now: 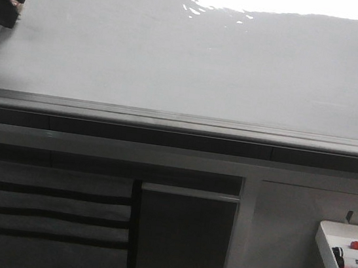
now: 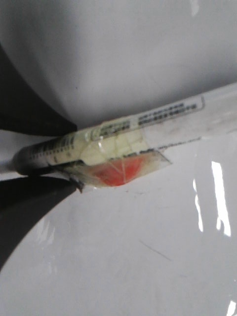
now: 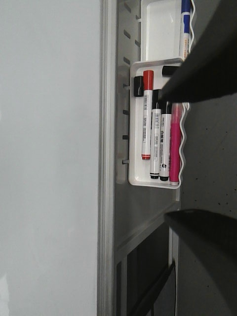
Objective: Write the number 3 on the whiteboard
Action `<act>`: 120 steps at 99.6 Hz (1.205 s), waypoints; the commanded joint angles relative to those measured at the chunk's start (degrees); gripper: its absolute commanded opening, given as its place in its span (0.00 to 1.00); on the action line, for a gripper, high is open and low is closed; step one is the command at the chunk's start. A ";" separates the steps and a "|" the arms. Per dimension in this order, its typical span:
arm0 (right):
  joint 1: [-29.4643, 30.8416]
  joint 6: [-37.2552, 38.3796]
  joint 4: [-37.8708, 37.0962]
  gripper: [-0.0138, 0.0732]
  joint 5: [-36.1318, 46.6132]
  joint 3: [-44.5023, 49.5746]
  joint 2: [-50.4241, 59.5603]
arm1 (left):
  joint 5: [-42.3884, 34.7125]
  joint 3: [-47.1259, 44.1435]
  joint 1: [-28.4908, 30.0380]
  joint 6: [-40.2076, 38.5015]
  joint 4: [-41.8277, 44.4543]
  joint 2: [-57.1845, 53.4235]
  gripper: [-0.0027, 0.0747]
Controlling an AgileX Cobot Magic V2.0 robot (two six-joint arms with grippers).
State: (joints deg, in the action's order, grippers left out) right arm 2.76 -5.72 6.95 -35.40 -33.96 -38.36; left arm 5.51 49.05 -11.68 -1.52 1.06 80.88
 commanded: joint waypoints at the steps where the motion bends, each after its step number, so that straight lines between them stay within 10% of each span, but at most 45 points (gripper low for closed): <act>1: 0.03 -0.66 0.32 0.64 3.79 -1.95 -0.22 | -3.97 2.01 -0.33 0.09 -0.04 -1.57 0.10; 38: 0.03 -0.66 0.32 0.64 3.24 -2.06 -0.22 | -1.92 2.16 -0.33 0.09 0.44 -2.63 0.01; 60: 0.03 -2.63 4.64 0.64 -3.32 -5.78 -2.49 | 19.13 7.08 -2.68 8.16 1.45 -6.43 0.01; 95: 0.03 -38.90 42.11 0.64 -21.40 -16.33 -16.32 | 39.11 12.59 -14.13 36.82 -14.72 -7.21 0.01; 120: -6.77 -57.32 48.91 0.64 -28.70 -23.63 -24.37 | 42.24 12.62 -20.31 60.36 -32.15 -7.26 0.01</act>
State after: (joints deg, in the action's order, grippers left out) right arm -1.04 -57.05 51.31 -63.36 -53.77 -61.37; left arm 48.82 59.65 -29.91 52.28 -24.42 75.46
